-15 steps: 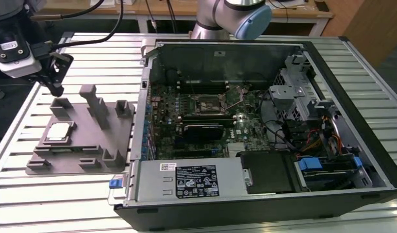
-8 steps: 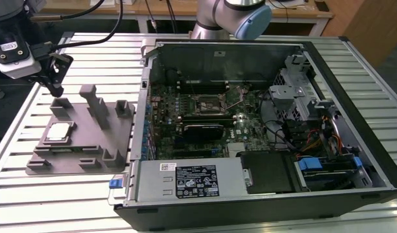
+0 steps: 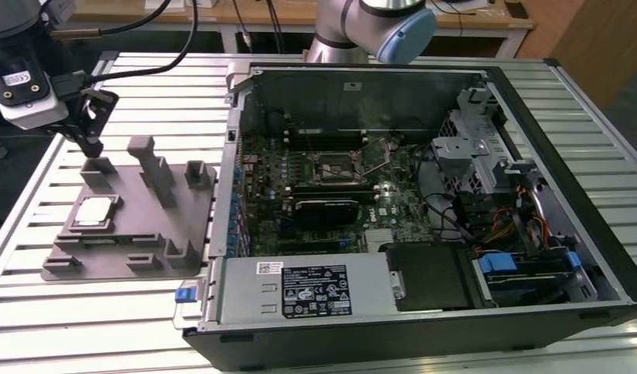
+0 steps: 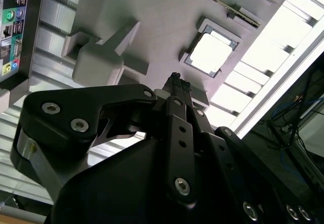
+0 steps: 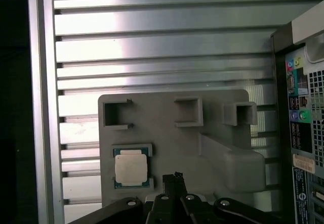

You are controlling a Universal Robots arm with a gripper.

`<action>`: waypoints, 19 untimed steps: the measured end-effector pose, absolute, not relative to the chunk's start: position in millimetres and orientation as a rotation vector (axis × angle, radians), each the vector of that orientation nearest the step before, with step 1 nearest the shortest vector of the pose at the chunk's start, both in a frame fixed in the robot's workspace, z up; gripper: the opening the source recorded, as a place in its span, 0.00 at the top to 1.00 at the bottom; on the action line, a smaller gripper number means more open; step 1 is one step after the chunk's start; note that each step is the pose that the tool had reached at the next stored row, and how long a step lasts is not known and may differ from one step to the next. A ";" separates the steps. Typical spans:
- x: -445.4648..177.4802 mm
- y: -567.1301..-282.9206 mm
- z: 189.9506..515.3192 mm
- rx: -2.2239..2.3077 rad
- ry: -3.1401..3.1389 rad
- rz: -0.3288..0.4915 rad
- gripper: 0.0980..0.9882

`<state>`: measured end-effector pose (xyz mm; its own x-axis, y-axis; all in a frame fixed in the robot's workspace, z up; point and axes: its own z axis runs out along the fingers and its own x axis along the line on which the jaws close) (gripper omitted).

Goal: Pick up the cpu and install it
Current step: 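Pick up the cpu and move it towards the insertion slot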

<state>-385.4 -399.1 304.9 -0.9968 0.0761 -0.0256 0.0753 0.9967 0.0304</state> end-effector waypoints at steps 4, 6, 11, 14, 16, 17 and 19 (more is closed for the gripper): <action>-385.8 -399.1 302.7 0.118 3.112 0.046 0.99; -386.0 -399.1 301.5 0.118 3.112 0.046 0.99; -386.6 -399.1 298.6 0.118 3.112 0.046 0.99; -386.9 -399.1 296.8 0.118 3.112 0.046 0.99; -387.2 -399.1 295.6 0.118 3.112 0.046 0.99; -387.4 -399.1 295.1 0.118 3.112 0.046 0.99; -387.6 -399.1 293.9 0.118 3.112 0.046 0.99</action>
<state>-387.6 -399.1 293.9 -0.9968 0.0760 -0.0256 0.0752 0.9967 0.0304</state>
